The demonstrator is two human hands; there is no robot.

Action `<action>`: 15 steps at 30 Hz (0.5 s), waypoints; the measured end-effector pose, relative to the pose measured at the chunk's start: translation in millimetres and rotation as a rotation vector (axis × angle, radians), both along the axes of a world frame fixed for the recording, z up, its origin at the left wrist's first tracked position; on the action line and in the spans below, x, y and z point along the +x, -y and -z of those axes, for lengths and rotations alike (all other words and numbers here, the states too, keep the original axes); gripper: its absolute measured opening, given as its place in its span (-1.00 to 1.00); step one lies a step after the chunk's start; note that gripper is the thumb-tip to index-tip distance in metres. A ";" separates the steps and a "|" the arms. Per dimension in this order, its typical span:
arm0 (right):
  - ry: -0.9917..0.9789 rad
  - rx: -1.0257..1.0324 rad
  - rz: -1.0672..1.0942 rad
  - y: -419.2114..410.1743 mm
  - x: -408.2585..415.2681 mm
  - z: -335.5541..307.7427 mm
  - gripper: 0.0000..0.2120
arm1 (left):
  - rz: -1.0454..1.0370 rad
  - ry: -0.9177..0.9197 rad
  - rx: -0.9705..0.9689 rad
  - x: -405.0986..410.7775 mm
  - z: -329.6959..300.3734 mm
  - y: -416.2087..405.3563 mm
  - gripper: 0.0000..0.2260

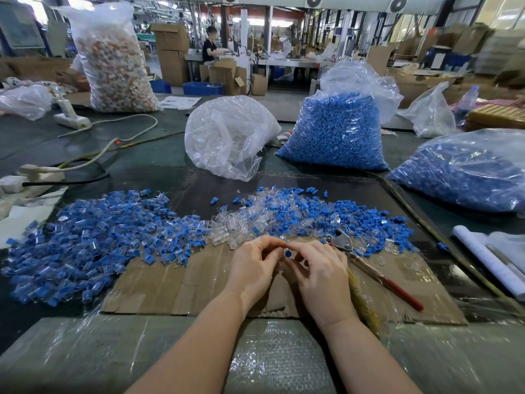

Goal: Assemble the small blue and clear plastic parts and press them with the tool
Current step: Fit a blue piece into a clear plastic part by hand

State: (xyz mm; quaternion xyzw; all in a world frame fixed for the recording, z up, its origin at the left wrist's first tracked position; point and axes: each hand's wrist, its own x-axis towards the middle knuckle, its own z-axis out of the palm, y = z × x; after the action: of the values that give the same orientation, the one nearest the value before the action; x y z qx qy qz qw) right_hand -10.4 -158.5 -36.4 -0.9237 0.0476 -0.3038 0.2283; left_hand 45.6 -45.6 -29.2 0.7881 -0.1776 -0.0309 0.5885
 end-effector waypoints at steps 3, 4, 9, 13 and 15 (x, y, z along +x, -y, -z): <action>0.007 -0.003 -0.002 -0.1 -0.1 -0.5 -0.83 | 0.001 0.020 0.015 0.4 0.7 -0.3 -0.81; 0.012 -0.001 -0.001 -0.1 -0.2 -0.7 -0.83 | -0.001 0.028 0.019 0.8 0.9 -0.3 -0.79; -0.006 0.009 -0.011 -0.4 -0.5 -2.1 -0.84 | -0.006 0.031 0.014 1.3 0.9 -0.2 -0.78; -0.002 0.014 -0.021 0.9 -0.1 -2.6 -0.82 | 0.003 0.011 -0.001 2.0 1.5 0.5 -0.87; -0.023 0.026 -0.006 1.8 -0.5 -3.5 -0.76 | -0.003 0.000 -0.005 2.7 1.6 0.2 -0.91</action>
State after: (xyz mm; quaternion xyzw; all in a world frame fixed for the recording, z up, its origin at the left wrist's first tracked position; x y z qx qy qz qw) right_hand -10.9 -160.3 -32.9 -0.9243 0.0513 -0.2919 0.2406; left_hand 48.3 -45.7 -30.9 0.7870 -0.1765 -0.0299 0.5905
